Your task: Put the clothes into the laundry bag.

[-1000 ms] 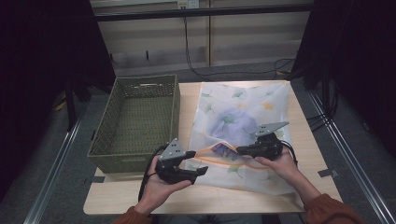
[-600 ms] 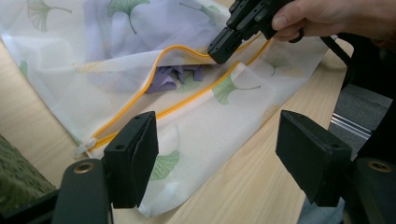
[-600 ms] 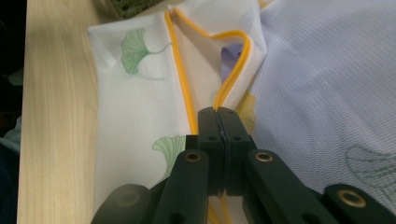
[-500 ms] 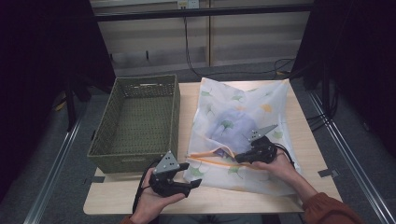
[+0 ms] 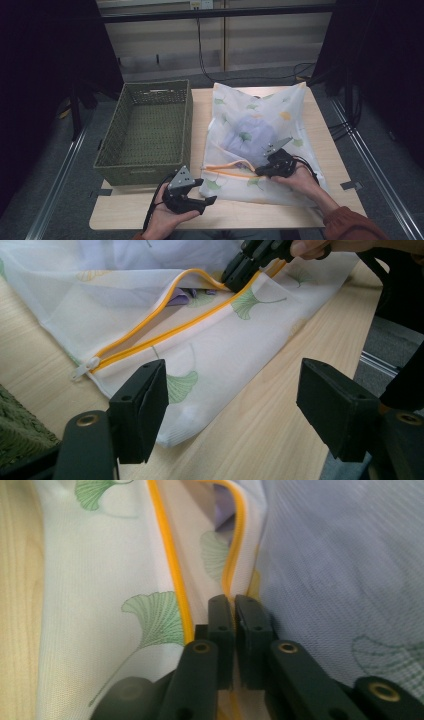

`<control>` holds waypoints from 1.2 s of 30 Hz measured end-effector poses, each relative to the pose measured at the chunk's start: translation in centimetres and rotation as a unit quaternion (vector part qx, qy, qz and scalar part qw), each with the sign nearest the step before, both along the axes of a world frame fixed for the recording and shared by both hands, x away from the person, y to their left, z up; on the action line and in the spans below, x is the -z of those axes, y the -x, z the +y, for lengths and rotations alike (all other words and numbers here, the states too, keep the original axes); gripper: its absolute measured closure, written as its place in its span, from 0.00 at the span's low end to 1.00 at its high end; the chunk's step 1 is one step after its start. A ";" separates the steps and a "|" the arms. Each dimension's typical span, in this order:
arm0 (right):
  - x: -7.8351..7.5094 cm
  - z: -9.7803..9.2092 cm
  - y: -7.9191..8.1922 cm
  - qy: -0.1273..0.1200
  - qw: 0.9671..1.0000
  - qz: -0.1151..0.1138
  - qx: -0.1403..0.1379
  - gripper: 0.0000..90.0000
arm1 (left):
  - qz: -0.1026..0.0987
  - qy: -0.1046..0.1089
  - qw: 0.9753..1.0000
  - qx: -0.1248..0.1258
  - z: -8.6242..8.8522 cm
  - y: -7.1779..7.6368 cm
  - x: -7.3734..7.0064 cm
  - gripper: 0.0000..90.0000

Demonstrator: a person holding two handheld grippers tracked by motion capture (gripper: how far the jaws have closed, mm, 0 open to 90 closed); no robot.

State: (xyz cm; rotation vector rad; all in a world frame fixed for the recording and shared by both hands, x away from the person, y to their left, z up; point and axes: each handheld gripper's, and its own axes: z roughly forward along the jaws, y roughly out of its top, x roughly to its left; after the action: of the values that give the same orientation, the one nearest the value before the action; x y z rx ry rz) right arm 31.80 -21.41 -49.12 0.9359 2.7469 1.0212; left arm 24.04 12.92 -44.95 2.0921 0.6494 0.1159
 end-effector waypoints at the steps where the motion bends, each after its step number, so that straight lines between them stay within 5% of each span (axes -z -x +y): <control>1: -0.1 -0.2 0.0 -0.003 1.000 -0.001 0.005 0.94 | 0.000 0.000 1.000 -0.003 0.0 0.0 0.0 0.32; 6: -1.4 -0.7 0.1 -0.065 0.998 -0.019 0.016 0.84 | -0.002 0.001 1.000 -0.003 0.0 0.0 -0.1 0.32; 11: -3.0 0.3 -0.3 -0.092 0.994 -0.046 0.022 0.75 | -0.004 0.001 1.000 -0.002 -0.1 -0.1 -0.2 0.32; 16: -2.5 2.3 -1.2 -0.067 0.996 -0.050 0.011 0.71 | -0.005 0.001 1.000 0.001 -0.2 -0.2 -0.1 0.31; 21: -1.8 3.0 -1.4 -0.064 0.997 -0.054 0.003 0.93 | -0.005 0.004 1.000 0.000 -0.2 -0.2 -0.1 0.31; 25: -2.0 3.5 -0.7 -0.066 0.996 -0.050 -0.032 0.94 | -0.003 -0.007 1.000 0.003 -0.2 -0.2 -0.2 0.31; 36: 0.1 3.6 -0.6 -0.041 0.997 -0.001 -0.070 0.99 | 0.000 0.000 1.000 0.006 -0.5 -0.3 0.1 0.31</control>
State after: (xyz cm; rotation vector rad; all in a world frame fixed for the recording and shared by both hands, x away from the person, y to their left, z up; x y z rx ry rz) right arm 32.40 -17.77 -49.25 0.7594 2.8221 1.1643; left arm 24.37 12.41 -45.03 2.0955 0.6369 0.1083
